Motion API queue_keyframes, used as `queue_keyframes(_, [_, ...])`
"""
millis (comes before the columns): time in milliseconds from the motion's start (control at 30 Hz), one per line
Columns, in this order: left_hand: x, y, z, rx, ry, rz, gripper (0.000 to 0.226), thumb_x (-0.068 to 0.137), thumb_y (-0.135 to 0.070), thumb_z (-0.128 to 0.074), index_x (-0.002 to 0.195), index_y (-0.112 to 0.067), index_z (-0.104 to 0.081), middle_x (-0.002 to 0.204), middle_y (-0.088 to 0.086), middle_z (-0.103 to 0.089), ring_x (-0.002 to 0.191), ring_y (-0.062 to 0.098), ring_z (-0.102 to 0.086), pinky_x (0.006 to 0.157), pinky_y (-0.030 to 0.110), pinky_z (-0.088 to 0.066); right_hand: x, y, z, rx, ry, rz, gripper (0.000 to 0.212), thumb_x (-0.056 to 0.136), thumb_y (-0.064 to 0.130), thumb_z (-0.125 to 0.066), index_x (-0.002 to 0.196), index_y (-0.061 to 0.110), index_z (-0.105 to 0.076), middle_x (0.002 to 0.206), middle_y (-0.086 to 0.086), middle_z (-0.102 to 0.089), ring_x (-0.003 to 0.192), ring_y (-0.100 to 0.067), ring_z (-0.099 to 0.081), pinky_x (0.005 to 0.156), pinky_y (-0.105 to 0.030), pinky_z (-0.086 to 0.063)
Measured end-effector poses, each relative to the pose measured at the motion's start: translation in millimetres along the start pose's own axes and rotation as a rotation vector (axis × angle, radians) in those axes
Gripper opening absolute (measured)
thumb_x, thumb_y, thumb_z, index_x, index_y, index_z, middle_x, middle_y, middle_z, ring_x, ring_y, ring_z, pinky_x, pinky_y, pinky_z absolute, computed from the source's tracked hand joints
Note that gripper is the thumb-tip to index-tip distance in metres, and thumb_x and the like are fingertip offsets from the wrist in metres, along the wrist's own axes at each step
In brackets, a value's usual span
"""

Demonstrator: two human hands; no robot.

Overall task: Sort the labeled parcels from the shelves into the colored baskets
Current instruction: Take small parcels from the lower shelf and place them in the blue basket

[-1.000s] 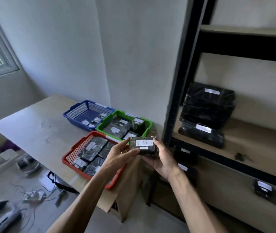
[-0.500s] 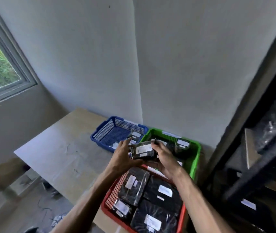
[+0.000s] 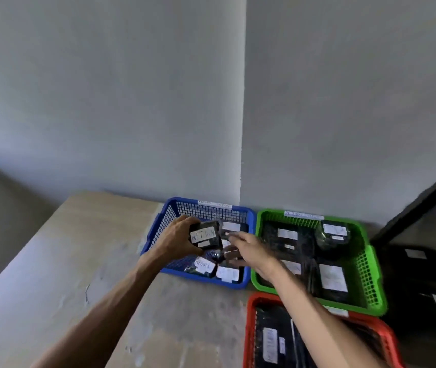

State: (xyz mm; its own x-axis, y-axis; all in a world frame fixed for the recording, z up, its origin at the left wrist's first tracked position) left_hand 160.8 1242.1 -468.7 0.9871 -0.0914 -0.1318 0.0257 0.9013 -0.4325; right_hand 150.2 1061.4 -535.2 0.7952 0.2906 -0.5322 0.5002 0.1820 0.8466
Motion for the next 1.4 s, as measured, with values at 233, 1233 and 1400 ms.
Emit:
queue_keyframes(233, [77,85,-66,0.077,0.181,-0.019,0.074,0.062,-0.041,-0.090,0.126,-0.020,-0.057,0.120,-0.002,-0.056,0.113,0.019,-0.051,0.098,0.037,-0.049,81,-34,-23,-0.881,-0.165,0.046,0.043,0.098,0.023,-0.058,0.140,0.013,-0.053,0.136,-0.007,-0.054,0.124,-0.024,-0.054,0.097,-0.036,-0.049])
queue_keyframes(1233, [87,73,-82,-0.121,0.222,-0.145,0.042,0.091,-0.014,-0.062,0.133,-0.013,-0.062,0.133,0.007,-0.061,0.118,0.022,-0.060,0.101,0.033,-0.048,88,-16,-20,-1.126,-0.302,0.173,0.053,0.095,0.028,-0.066,0.145,0.026,-0.050,0.140,0.004,-0.053,0.125,-0.017,-0.055,0.093,-0.032,-0.055])
queue_keyframes(1400, [57,2,-59,-0.150,0.190,-0.225,0.028,0.091,-0.016,-0.062,0.118,-0.015,-0.072,0.117,0.003,-0.074,0.105,0.017,-0.069,0.092,0.033,-0.056,31,20,8,-1.064,-0.391,0.273,0.037,0.097,0.030,-0.062,0.134,0.024,-0.059,0.128,0.004,-0.060,0.116,-0.017,-0.060,0.087,-0.032,-0.053])
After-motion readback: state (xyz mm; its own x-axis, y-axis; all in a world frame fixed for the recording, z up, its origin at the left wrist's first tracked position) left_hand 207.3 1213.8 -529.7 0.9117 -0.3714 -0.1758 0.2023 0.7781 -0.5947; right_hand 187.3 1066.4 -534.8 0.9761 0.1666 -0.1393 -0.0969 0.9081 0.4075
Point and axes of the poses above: each hand's wrist, its own x-axis towards the middle knuckle, its own z-axis out of the back of the hand, y = z × x, the point moved 10 cm from there along x, towards the middle knuckle
